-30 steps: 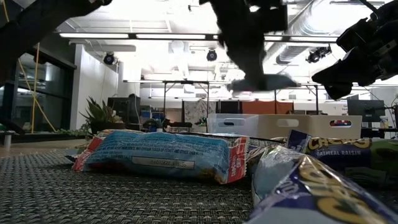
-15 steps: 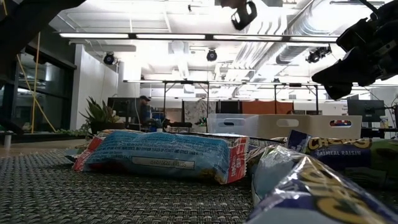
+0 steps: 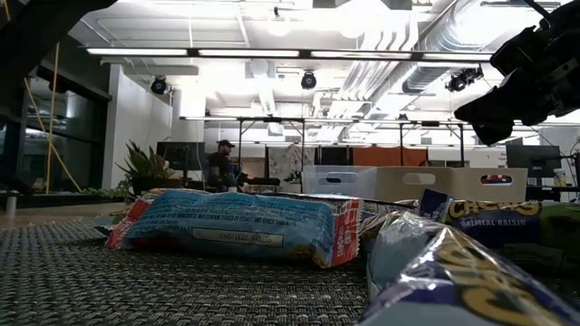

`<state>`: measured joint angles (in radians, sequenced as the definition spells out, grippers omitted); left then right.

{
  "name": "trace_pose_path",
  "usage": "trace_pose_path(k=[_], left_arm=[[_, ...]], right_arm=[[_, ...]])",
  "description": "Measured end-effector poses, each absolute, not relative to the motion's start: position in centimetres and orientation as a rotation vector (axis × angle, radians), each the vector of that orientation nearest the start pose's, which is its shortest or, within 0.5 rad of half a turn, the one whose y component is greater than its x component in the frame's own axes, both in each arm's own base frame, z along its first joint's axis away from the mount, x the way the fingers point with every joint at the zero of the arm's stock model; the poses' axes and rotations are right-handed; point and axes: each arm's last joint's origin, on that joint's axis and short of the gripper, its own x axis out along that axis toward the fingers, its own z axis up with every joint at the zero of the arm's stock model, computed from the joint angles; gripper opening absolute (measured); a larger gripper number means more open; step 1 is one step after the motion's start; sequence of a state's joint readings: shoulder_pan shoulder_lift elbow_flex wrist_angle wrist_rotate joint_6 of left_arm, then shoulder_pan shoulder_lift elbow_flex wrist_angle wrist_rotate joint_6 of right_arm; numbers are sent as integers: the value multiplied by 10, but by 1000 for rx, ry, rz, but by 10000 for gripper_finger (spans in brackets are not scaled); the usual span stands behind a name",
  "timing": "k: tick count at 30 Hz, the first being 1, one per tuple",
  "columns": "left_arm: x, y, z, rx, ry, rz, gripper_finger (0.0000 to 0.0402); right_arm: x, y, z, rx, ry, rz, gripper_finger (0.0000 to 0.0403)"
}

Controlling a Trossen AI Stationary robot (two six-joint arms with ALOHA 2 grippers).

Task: Pick and place Granola Bars by type
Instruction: Put the red granola bar into the transparent bin

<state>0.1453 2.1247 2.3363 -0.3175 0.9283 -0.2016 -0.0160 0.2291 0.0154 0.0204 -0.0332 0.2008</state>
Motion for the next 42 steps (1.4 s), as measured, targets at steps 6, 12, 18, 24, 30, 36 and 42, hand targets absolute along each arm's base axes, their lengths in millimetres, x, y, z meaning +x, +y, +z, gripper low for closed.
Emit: trace_pose_path(k=[6,12,18,24,30,36,42], left_arm=[[463,73,460,-240,-72,-643,39],[454,114,472,-333,-212,-238,39],[447,153,458,-459,-194,325,39],[435,190,428,-554,-39,743,39],[431,224,383,-666,156,879,40],[444,241,328,-761,335,925,40],[458,246,275,-863,511,908,40]], right_arm=[[110,-1,152,205,194,-2,0],[110,-1,152,205,195,-2,0],[110,-1,152,205,195,-2,0],[110,-1,152,205,194,-2,0],[110,-1,152,205,195,-3,0],[110,-1,152,205,193,-2,0],[110,-1,152,205,194,-3,0]])
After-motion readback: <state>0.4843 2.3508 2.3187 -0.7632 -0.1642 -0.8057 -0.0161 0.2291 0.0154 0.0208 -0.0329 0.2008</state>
